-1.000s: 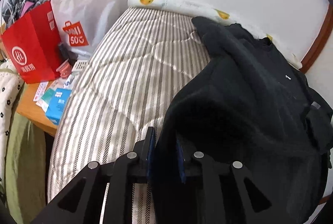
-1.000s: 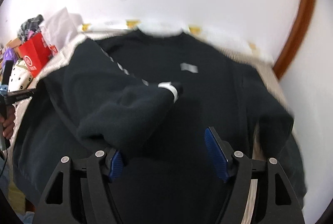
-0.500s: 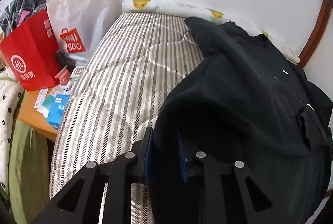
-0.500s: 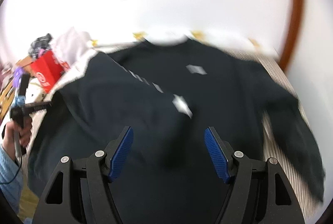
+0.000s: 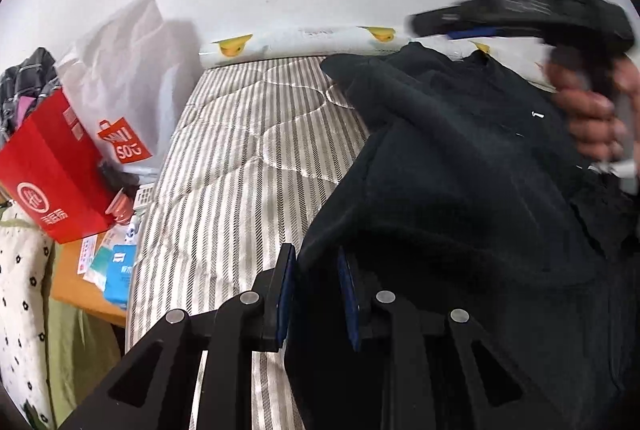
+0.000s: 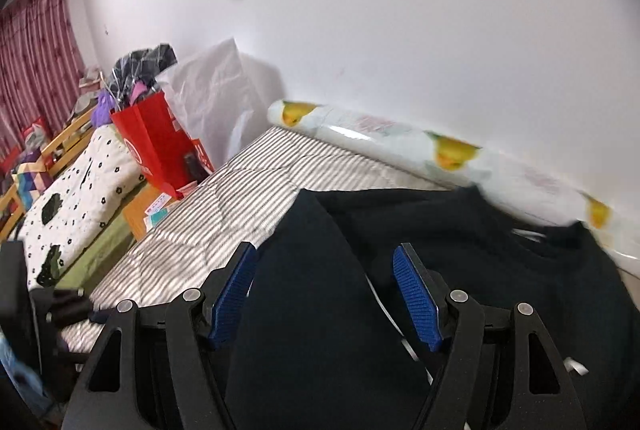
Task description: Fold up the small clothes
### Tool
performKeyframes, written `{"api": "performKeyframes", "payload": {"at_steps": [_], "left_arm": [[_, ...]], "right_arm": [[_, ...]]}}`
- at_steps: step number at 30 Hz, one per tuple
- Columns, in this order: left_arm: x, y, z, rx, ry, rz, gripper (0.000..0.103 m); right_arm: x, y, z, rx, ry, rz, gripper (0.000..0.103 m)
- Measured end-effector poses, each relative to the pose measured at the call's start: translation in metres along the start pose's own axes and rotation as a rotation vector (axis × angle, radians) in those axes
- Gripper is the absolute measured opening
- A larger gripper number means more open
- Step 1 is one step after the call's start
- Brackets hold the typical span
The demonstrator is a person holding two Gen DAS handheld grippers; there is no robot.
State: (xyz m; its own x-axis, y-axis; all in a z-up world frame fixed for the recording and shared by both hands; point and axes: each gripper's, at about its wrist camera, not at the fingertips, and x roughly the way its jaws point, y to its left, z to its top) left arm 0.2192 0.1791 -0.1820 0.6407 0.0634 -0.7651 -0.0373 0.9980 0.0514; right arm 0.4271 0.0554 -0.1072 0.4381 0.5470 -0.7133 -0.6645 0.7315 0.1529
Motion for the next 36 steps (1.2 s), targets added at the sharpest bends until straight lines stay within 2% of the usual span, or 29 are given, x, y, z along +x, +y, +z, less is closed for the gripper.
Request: {"api": "performKeyframes", "payload": {"at_steps": [4,6,8,9,10,11,13,14,19,21,27,29,30,32,36], "left_arm": [[0.009,0.004,0.005,0.007,-0.007,-0.018,0.021],[0.011,0.005,0.007,-0.012,-0.01,-0.041,0.021],[0.013,0.007,0.008,-0.031,-0.01,-0.062,0.021],[0.014,0.01,0.008,-0.045,-0.013,-0.067,0.021],[0.014,0.011,0.007,-0.056,-0.015,-0.069,0.018],[0.015,0.014,0.008,-0.076,-0.015,-0.079,0.008],[0.013,0.021,0.008,-0.11,-0.031,-0.081,0.007],[0.012,0.027,0.008,-0.13,-0.043,-0.072,0.007],[0.021,0.052,0.004,-0.256,-0.013,-0.14,0.007],[0.024,0.053,0.003,-0.253,-0.003,-0.129,0.007],[0.032,0.051,0.003,-0.253,0.028,-0.114,0.007],[0.032,0.051,0.003,-0.252,0.036,-0.103,0.01],[0.031,0.051,0.003,-0.248,0.035,-0.096,0.011],[0.028,0.051,0.003,-0.246,0.038,-0.086,0.012],[0.02,0.053,0.001,-0.261,0.048,-0.061,0.029]], "right_arm": [[0.053,-0.009,0.015,0.059,0.074,0.056,0.07],[0.078,-0.012,0.023,0.082,0.127,0.112,0.068],[0.095,-0.011,0.026,0.076,0.184,0.132,0.044],[0.107,-0.009,0.028,0.058,0.231,0.149,0.022],[0.112,-0.007,0.029,0.052,0.249,0.156,0.018],[0.116,-0.004,0.031,0.043,0.256,0.162,0.014],[0.116,0.003,0.041,0.006,0.217,0.14,0.012],[0.116,0.005,0.046,0.005,0.205,0.136,0.011],[0.128,0.009,0.077,0.028,0.131,0.128,0.011],[0.141,0.01,0.081,0.041,0.14,0.134,0.01],[0.188,0.022,0.075,0.006,0.197,0.074,0.01],[0.194,0.019,0.071,0.012,0.213,0.069,0.014],[0.192,0.017,0.071,0.02,0.213,0.073,0.016],[0.174,0.012,0.074,0.038,0.212,0.076,0.026],[0.109,0.004,0.067,0.014,0.161,-0.005,0.039]]}}
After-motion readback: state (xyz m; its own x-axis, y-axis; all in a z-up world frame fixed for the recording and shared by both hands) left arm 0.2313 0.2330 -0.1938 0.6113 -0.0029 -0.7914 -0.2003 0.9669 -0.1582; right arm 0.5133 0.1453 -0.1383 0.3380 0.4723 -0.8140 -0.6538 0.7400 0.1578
